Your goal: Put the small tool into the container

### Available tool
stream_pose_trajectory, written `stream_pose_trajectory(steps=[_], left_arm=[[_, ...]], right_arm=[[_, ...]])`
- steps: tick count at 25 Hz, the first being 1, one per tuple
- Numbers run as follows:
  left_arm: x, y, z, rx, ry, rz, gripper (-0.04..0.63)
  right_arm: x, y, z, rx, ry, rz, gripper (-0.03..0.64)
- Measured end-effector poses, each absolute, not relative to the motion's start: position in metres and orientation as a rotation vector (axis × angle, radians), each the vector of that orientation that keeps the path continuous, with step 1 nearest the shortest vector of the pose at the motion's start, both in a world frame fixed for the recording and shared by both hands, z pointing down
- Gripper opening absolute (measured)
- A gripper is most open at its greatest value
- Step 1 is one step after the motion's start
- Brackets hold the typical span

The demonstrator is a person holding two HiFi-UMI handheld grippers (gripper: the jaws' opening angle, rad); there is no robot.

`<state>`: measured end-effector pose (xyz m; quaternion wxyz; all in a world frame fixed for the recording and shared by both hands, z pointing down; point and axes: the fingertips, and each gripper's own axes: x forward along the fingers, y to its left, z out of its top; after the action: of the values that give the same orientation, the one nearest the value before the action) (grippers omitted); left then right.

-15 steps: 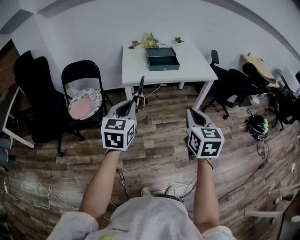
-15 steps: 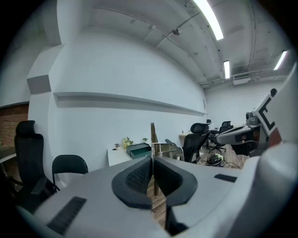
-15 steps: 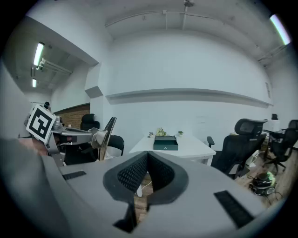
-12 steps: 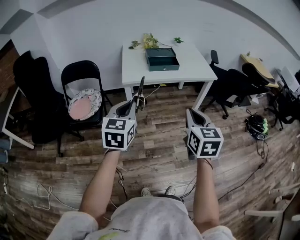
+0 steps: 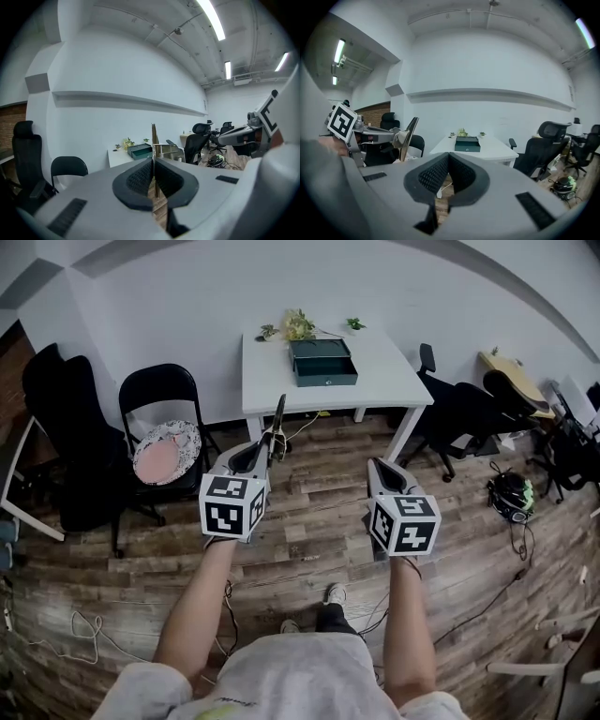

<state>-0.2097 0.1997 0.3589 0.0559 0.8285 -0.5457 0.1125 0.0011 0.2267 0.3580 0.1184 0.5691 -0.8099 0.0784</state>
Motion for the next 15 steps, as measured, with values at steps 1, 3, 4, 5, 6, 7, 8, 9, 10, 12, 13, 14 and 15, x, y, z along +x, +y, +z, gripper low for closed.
stream_pose_trajectory(steps=[1,3,4,5,6,7,8,9,10,12,13,14,15], left_arm=[[-0.210,0.197,0.359,2.513,-1.656,0.342,0.002],[-0.210,0.191,0.361,2.511,-1.657,0.344,0.003],[-0.210,0.187,0.361,2.510,-1.656,0.345,0.003],[-0.210,0.184,0.362,2.508,-1.655,0.347,0.003],[-0.210,0.180,0.363,2.507,-1.654,0.349,0.003],[-0.210,0.176,0.364,2.506,-1.654,0.352,0.003],[-0.210,0.171,0.365,2.505,-1.655,0.354,0.002],[-0.209,0.167,0.366,2.503,-1.657,0.357,0.003],[-0.208,0.163,0.367,2.502,-1.660,0.360,0.003],[-0.206,0.154,0.367,2.496,-1.671,0.365,0.003],[-0.205,0.148,0.367,2.491,-1.677,0.367,0.003],[-0.204,0.142,0.367,2.486,-1.684,0.369,0.003],[-0.202,0.135,0.367,2.482,-1.690,0.370,0.003]], right_arm=[[0.000,0.224,0.358,1.659,-2.372,0.227,0.005],[-0.002,0.217,0.359,1.651,-2.376,0.225,0.004],[-0.002,0.214,0.359,1.648,-2.378,0.225,0.005],[-0.002,0.210,0.360,1.645,-2.379,0.224,0.003],[-0.002,0.205,0.360,1.643,-2.380,0.224,0.003],[-0.002,0.201,0.361,1.640,-2.381,0.223,0.003],[-0.002,0.196,0.362,1.638,-2.382,0.222,0.004],[-0.001,0.191,0.363,1.636,-2.384,0.222,0.004],[0.000,0.186,0.364,1.633,-2.388,0.222,0.004],[0.001,0.176,0.365,1.620,-2.399,0.224,0.005],[0.002,0.169,0.366,1.610,-2.405,0.224,0.005],[0.002,0.162,0.367,1.599,-2.410,0.222,0.005],[0.003,0.153,0.368,1.587,-2.414,0.221,0.005]])
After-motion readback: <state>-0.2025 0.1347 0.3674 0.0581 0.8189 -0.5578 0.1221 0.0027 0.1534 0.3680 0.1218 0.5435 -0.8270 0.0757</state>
